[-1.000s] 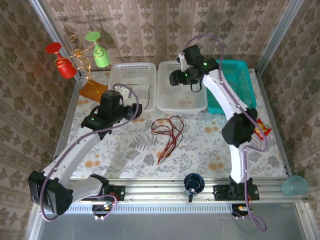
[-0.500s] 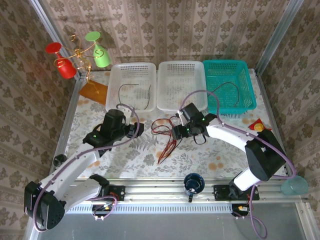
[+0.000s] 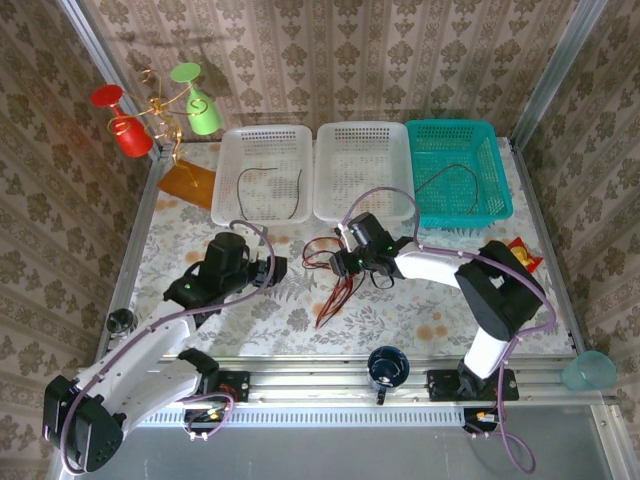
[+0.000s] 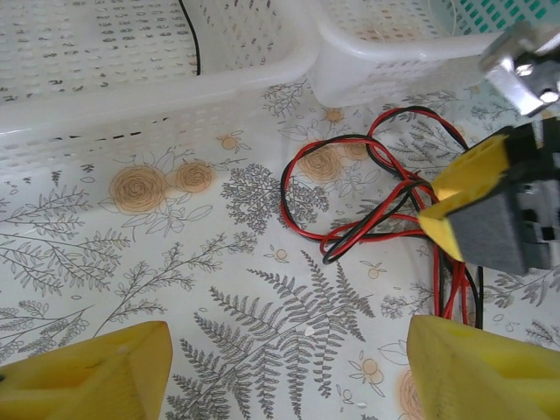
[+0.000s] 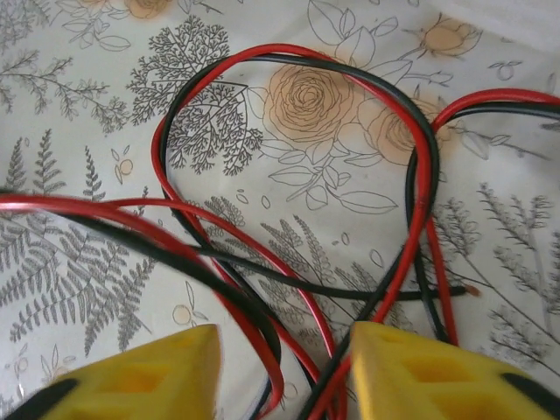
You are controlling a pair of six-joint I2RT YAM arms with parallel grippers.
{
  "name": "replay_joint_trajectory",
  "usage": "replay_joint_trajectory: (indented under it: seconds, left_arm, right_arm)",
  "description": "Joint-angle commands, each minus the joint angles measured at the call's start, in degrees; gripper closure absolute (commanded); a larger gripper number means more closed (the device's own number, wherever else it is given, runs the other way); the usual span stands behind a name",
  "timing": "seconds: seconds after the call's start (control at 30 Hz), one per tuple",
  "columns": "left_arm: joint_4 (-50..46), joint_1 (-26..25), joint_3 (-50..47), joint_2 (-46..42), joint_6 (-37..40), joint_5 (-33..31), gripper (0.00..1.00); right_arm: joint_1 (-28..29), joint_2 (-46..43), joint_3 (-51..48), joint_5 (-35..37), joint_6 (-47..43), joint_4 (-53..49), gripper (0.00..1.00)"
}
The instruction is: Untangle the cables
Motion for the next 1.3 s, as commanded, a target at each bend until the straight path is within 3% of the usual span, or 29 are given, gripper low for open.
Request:
replay_joint_trajectory:
  seconds: [0.0,0.13,0.23,0.43,0.73,0.9,1.07,1.27]
  left_arm:
    - [0.31,-0.52,0.04,-0.90,-1.22,-0.55,0.28]
    - [-0.44,-0.61,0.92,-1.07,-0.86,-1.01,0.28]
    - [-0.89,-0.68,1.81,-1.33,-0.11,-1.24,0.28]
    - [-1.71,-0.70,5.16,-1.95,3.09,-1.40,0.28]
    - [1.58,-0.70,7.74,-4.49,8.19,3.20,0.28]
    - [1.50,-0.70,8.00,-4.86,9.41,3.60,0.28]
    - [3.09,-0.70,6.34,-4.52,9.03,4.33,0.29]
    - [5.57,-1.02,5.80,-4.30,8.89,9.24,0.31]
  right_arm:
    - [1.07,1.21,2.76,0.46,-1.05,1.76,0.66]
    - [1.74,-0.78,3.69,1.34,-2.14,-0.50,0.91]
    - [2.17,-4.18,4.45,2.69,-3.43,-3.09,1.00]
    - [2.26,-13.00,5.20,4.16,-4.90,-6.29,1.00]
    - [2.14,-23.40,9.02,4.41,-3.60,-8.30,1.00]
    - [2.27,-30.90,6.53,5.40,-5.75,-0.12,1.00]
    - [2.05,-29.47,2.94,9.57,-9.98,1.91,1.00]
    - [2.10,-29.96,4.26,8.65,-9.12,1.56,1.00]
